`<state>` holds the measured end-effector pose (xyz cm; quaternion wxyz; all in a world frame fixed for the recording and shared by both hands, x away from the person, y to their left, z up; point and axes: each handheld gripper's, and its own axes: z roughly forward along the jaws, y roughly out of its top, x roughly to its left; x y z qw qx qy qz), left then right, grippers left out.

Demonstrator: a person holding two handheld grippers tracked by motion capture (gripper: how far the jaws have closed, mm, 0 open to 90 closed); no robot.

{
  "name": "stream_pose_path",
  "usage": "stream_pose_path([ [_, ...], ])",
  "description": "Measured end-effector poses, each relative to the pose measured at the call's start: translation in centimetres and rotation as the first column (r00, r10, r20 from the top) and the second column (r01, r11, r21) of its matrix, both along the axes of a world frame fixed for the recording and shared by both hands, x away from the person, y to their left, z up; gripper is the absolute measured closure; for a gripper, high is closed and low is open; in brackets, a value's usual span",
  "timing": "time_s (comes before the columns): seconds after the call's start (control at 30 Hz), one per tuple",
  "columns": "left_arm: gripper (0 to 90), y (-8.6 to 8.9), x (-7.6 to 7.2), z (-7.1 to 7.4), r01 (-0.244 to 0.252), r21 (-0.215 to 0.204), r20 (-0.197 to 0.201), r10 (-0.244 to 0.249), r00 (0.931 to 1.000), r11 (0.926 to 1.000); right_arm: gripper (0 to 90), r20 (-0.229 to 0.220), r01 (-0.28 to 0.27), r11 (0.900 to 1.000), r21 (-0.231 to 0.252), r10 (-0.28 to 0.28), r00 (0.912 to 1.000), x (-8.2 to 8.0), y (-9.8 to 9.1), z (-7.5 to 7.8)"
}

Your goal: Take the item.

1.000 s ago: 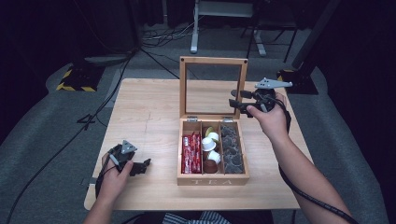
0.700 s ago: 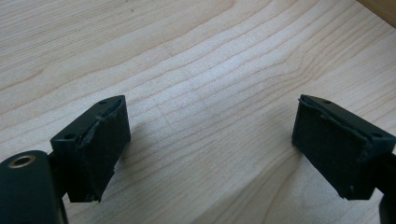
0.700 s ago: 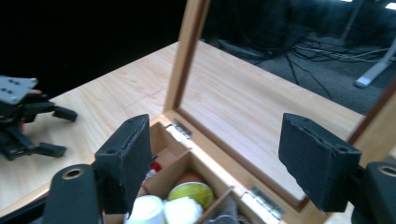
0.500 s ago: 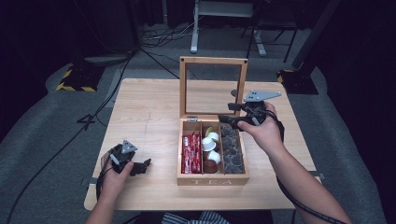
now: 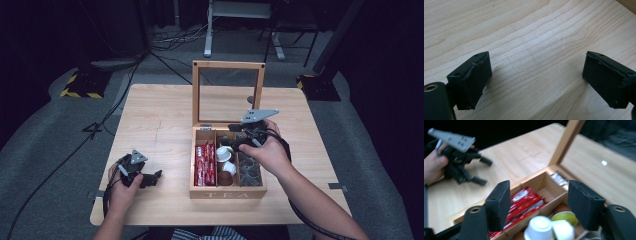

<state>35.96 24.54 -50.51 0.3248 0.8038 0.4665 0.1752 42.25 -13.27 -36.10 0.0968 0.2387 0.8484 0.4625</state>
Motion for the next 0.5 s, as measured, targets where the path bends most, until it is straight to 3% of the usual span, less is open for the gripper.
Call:
stream_pose_path([
  [0.1,8.9,0.0,0.0,0.0,-0.002,0.003,-0.002,0.002,1.0000,1.0000,44.2,-0.062,-0.042,0.9990,-0.019,0.040,0.9973,0.1,0.9,-0.9],
  [0.23,8.8,0.0,0.0,0.0,-0.006,0.005,-0.002,0.006,1.0000,1.0000,49.2,-0.111,-0.075,0.9960,-0.049,0.069,0.9915,0.0,1.8,-2.0],
  [0.5,8.4,-0.1,0.0,0.0,-0.011,0.005,-0.002,0.011,0.9999,0.9999,53.8,-0.179,-0.083,0.9931,-0.083,0.067,0.9816,-0.3,3.4,-3.5],
])
